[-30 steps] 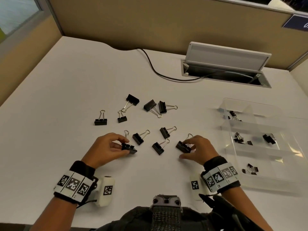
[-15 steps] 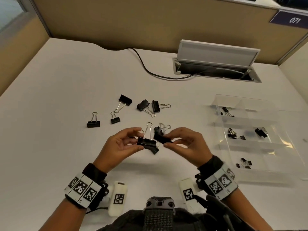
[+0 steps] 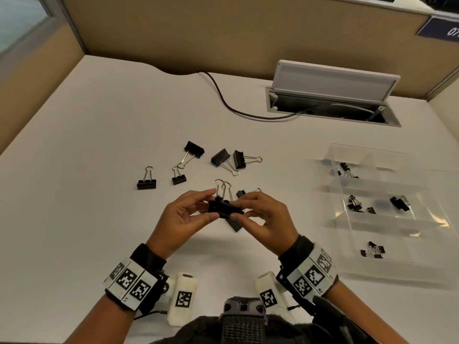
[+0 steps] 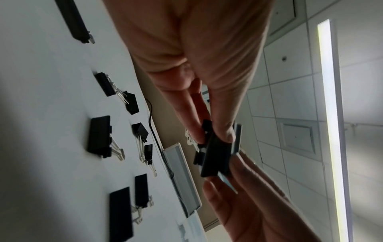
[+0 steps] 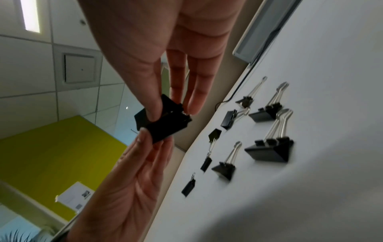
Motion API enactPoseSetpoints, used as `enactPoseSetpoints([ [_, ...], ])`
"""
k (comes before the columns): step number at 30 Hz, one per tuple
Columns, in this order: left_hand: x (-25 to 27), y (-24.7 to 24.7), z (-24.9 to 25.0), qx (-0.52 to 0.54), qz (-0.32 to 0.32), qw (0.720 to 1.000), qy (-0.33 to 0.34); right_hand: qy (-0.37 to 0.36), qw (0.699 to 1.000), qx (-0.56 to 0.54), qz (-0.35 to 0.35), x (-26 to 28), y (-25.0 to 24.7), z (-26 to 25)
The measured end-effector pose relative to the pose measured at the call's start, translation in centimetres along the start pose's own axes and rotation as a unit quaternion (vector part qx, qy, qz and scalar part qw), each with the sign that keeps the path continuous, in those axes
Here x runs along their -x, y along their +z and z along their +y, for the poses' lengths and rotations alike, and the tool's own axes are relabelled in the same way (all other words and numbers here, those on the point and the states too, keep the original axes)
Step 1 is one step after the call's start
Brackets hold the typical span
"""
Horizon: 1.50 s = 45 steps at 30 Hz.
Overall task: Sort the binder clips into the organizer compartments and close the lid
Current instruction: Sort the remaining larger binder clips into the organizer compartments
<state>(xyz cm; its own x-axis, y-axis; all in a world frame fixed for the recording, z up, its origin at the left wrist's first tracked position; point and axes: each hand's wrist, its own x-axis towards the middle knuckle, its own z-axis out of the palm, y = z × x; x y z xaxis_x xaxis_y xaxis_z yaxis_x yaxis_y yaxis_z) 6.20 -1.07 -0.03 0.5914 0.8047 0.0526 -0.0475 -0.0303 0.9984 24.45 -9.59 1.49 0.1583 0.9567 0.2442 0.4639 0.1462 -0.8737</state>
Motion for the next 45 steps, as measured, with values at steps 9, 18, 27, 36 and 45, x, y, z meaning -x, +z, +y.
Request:
enactPoseSetpoints([
  [9,-0.2,-0.5,-0.2,0.038,0.012,0.999,-0.003,0.033,0.999,0.004,-0.037,-0.6,0.5,0.7],
  [18,-0.8,-0.4,-0.2,0.013,0.035,0.999,-0.01,0.06,0.996,-0.044,-0.048,-1.3,0.9,0.5],
  [27,-1.2,-0.5,-0.2,0.024,0.055,0.998,-0.021,0.082,0.99,-0.101,-0.045,-1.5,1.7,0.4],
  [36,-1.3,0.1,-0.4,0.041,0.052,0.997,-0.051,0.113,0.982,-0.148,-0.014,-1.0,1.6,0.4],
  [45,-1.6,2.5,-0.1,0.004,-0.022,0.997,-0.073,0.117,0.987,-0.093,0.058,1.1,-6.2,1.2],
])
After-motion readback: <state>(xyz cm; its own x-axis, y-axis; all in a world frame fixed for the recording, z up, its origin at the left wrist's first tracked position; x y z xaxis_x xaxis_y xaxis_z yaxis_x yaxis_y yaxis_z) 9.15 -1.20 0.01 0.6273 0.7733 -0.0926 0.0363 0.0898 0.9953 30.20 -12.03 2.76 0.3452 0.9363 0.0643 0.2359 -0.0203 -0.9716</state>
